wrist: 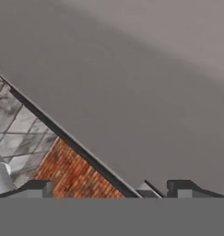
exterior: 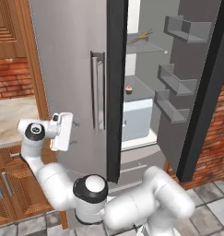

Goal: Place the tupperware on the top shelf of the fridge. Make space for the tupperware among the existing items by rearranging them on the shelves if needed. Close the fridge door when finished.

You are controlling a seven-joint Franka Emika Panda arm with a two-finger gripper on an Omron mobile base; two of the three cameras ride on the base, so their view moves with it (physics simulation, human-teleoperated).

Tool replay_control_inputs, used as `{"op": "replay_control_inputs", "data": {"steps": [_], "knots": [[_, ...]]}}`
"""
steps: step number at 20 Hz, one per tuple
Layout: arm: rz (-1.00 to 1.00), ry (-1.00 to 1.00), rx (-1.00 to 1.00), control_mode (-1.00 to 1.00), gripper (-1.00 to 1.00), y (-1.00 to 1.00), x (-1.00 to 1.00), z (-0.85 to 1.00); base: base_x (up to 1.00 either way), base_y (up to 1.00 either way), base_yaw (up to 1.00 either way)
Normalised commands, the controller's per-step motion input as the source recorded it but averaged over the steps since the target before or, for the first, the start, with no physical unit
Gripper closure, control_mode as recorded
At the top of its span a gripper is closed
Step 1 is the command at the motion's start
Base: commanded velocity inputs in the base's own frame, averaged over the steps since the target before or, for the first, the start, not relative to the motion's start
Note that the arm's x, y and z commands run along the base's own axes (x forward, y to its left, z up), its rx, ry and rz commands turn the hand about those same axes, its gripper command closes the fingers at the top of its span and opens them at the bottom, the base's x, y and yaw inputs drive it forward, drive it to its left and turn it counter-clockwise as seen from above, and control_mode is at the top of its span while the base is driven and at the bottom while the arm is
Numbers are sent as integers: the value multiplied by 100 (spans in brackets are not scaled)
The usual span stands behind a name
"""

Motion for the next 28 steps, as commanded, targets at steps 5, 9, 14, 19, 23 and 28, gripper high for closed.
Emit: {"op": "replay_control_inputs", "data": {"steps": [5,9,14,19,23,28], "knots": [[31,-9,6,-100,-100,-46,52,2,0,0,0],[49,-29,14,-100,-100,-40,66,2,0,0,0],[56,-28,19,-100,-100,-31,90,0,0,0,0],[63,-24,22,-100,-100,-33,99,0,0,0,0],[48,-24,10,-100,-100,-6,-12,14,0,0,0],[25,-43,11,-100,-100,-25,-100,18,0,0,0]]}}
